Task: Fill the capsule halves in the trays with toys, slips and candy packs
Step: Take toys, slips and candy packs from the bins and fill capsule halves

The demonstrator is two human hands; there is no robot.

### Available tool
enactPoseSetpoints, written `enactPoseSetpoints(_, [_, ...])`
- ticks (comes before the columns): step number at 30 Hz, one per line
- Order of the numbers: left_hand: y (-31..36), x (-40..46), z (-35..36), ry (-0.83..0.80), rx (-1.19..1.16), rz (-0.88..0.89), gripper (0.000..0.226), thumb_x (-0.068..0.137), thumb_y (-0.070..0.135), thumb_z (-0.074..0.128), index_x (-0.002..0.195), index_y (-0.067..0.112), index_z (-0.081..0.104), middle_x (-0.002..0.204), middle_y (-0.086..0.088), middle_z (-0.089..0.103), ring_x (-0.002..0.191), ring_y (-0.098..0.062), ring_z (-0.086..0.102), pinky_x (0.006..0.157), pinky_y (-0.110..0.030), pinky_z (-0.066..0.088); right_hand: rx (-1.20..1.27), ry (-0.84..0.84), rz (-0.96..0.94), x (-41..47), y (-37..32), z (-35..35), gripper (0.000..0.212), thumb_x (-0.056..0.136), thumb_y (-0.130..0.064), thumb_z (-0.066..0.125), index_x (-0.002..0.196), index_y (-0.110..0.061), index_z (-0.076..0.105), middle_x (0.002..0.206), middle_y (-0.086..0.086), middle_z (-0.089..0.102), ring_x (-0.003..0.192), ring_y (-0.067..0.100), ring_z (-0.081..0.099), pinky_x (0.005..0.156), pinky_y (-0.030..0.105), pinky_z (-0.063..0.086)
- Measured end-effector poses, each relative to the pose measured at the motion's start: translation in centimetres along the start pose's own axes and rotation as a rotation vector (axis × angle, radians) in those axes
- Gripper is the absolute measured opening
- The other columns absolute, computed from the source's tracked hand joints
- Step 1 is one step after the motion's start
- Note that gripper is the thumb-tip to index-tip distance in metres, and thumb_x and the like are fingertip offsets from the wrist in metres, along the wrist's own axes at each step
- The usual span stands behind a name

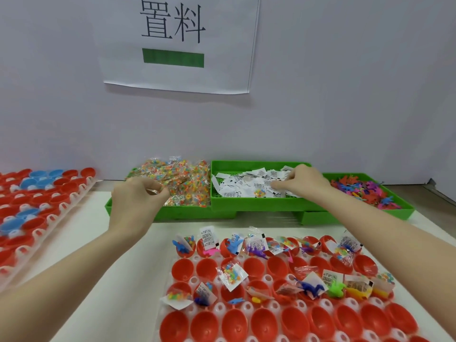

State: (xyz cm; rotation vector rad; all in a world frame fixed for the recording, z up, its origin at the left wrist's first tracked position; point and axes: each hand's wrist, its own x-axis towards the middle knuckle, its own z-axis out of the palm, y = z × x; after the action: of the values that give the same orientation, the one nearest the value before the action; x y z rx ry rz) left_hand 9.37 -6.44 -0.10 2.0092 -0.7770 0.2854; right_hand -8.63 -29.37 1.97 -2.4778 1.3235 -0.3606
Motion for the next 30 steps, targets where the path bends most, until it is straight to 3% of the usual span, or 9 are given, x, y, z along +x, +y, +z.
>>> enactPoseSetpoints(4, [0.3,-0.1,-0.1,-0.047,-0.075,-0.034,0.022,0.082,0.025,0.067,0.080,0.003,0.072,0.082,-0.010,0.066,0.081,-0.022,0.059,0.076,-0.030,0.042,0.062,0.001,0.047,0.2,-0.2,1.1,0.050,0.076,-0.044,0.070,0.100,0.000,0.067,0.108,0.010,0.066,0.095,0.026,0.061,0.084,0.037,0.049])
enactPoseSetpoints(6, [0.3,-0.1,-0.3,-0.066,-0.089,-0.044,0.023,0.082,0.025,0.067,0.079,0.003,0.072,0.083,-0.010,0.066,0.083,-0.023,0.059,0.076,-0.030,0.041,0.120,0.056,0.063,0.0,-0.3,1.0,0.043,0.074,-0.038,0.073,0.101,-0.005,0.066,0.113,0.008,0.065,0.102,0.026,0.058,0.085,0.035,0.047])
enactPoseSetpoints(10, [0.2,-0.5,-0.7,-0.085,-0.135,-0.068,0.020,0.083,0.024,0.066,0.073,0.007,0.070,0.076,-0.008,0.067,0.076,-0.021,0.061,0.073,-0.028,0.041,0.250,0.145,0.058,-0.1,0.4,0.4,0.037,0.077,-0.034,0.072,0.098,-0.004,0.065,0.106,0.009,0.066,0.095,0.026,0.059,0.080,0.036,0.046])
enactPoseSetpoints(12, [0.3,-0.7,-0.8,-0.104,-0.182,-0.081,0.019,0.084,0.022,0.066,0.074,0.006,0.070,0.073,-0.010,0.066,0.071,-0.022,0.064,0.078,-0.032,0.048,0.314,0.136,0.065,-0.3,0.8,0.1,0.033,0.082,-0.029,0.067,0.082,0.004,0.065,0.087,0.016,0.066,0.074,0.024,0.055,0.071,0.035,0.045])
enactPoseSetpoints(14, [0.3,-1.0,-0.9,-0.121,-0.213,-0.088,0.019,0.084,0.020,0.066,0.078,0.003,0.070,0.073,-0.011,0.066,0.067,-0.018,0.064,0.081,-0.035,0.051,0.279,0.137,0.072,-0.4,1.2,-0.3,0.040,0.086,-0.022,0.060,0.051,-0.005,0.050,0.053,0.012,0.046,0.052,0.019,0.038,0.056,0.028,0.032])
enactPoseSetpoints(16, [0.4,-1.3,-1.1,-0.134,-0.231,-0.100,0.019,0.085,0.021,0.065,0.083,0.002,0.070,0.075,-0.010,0.067,0.065,-0.013,0.064,0.081,-0.034,0.052,0.159,0.155,0.067,-0.6,1.6,-0.6,0.050,0.089,-0.020,0.053,0.044,-0.015,0.032,0.044,0.001,0.030,0.044,0.018,0.029,0.049,0.025,0.023])
enactPoseSetpoints(21, [0.6,-1.7,-1.6,-0.162,-0.225,-0.107,0.016,0.084,0.022,0.066,0.077,0.008,0.068,0.076,-0.011,0.067,0.065,-0.012,0.064,0.081,-0.035,0.053,-0.147,0.348,0.034,-1.7,2.1,-1.9,0.042,0.093,-0.021,0.047,0.053,-0.012,0.051,0.052,0.007,0.046,0.058,0.028,0.046,0.052,0.026,0.028])
enactPoseSetpoints(25, [1.0,-1.8,-2.1,-0.189,-0.209,-0.095,0.020,0.084,0.020,0.066,0.079,0.001,0.067,0.079,-0.016,0.068,0.064,-0.016,0.064,0.081,-0.037,0.053,-0.097,0.464,-0.013,-2.6,2.5,-2.9,0.022,0.088,-0.026,0.057,0.099,-0.013,0.071,0.092,0.013,0.070,0.087,0.035,0.060,0.065,0.028,0.037])
enactPoseSetpoints(30, [1.8,-2.3,-2.3,-0.199,-0.177,-0.063,0.024,0.085,0.021,0.065,0.088,-0.003,0.065,0.079,-0.015,0.068,0.049,-0.003,0.059,0.075,-0.033,0.050,-0.037,0.402,-0.032,-3.6,2.4,-4.5,0.030,0.075,-0.036,0.073,0.086,-0.008,0.069,0.082,0.011,0.066,0.074,0.025,0.052,0.060,0.026,0.030])
